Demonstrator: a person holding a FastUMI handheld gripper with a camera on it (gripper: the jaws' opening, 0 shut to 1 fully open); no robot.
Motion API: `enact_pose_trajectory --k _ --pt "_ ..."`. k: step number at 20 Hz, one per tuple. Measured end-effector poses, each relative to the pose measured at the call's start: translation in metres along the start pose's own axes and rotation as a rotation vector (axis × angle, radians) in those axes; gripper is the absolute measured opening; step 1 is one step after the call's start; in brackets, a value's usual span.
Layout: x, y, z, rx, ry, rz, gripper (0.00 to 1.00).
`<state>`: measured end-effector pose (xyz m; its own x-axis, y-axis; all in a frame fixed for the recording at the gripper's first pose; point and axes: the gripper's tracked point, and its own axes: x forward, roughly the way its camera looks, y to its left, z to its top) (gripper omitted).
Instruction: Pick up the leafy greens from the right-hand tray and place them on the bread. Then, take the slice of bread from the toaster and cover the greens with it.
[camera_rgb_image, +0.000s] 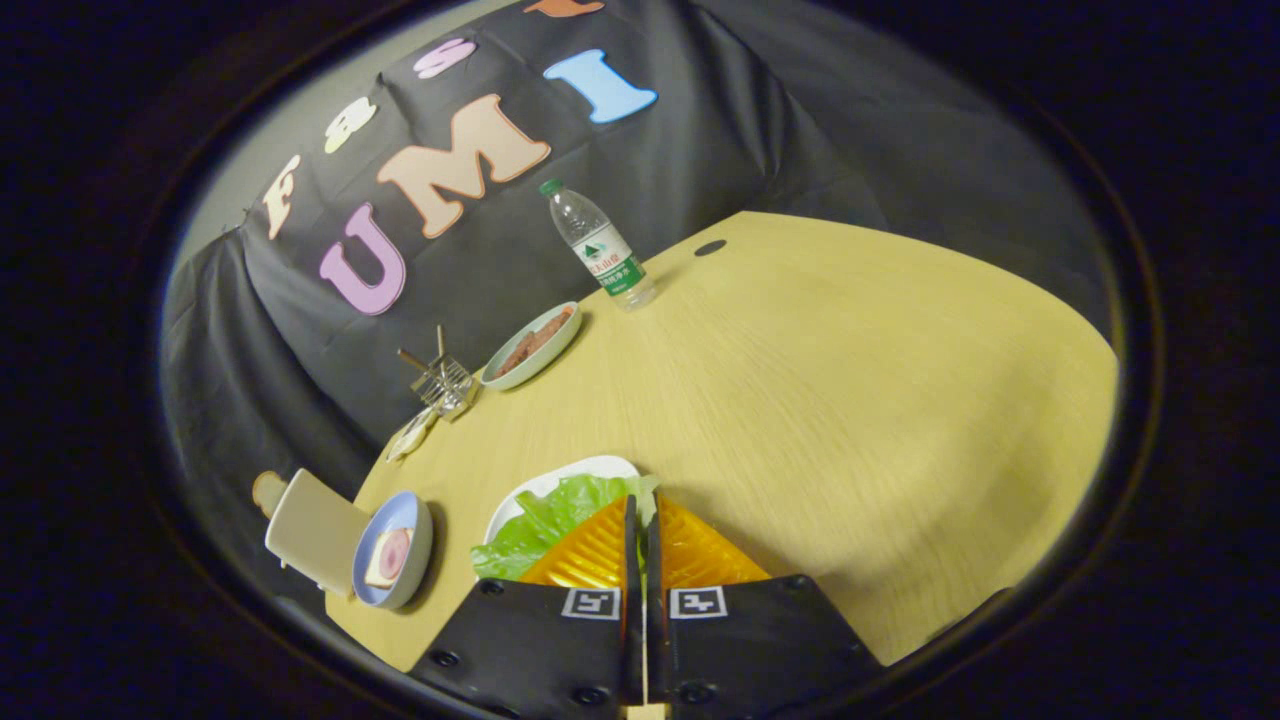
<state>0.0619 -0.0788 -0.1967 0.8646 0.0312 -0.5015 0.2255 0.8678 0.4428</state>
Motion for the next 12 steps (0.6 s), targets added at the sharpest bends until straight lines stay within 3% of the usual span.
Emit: enact_pose_trajectory --k 12 --pt "-0.0026 -0.0011 0.0035 -0.167 -0.026 -0.062 0.07"
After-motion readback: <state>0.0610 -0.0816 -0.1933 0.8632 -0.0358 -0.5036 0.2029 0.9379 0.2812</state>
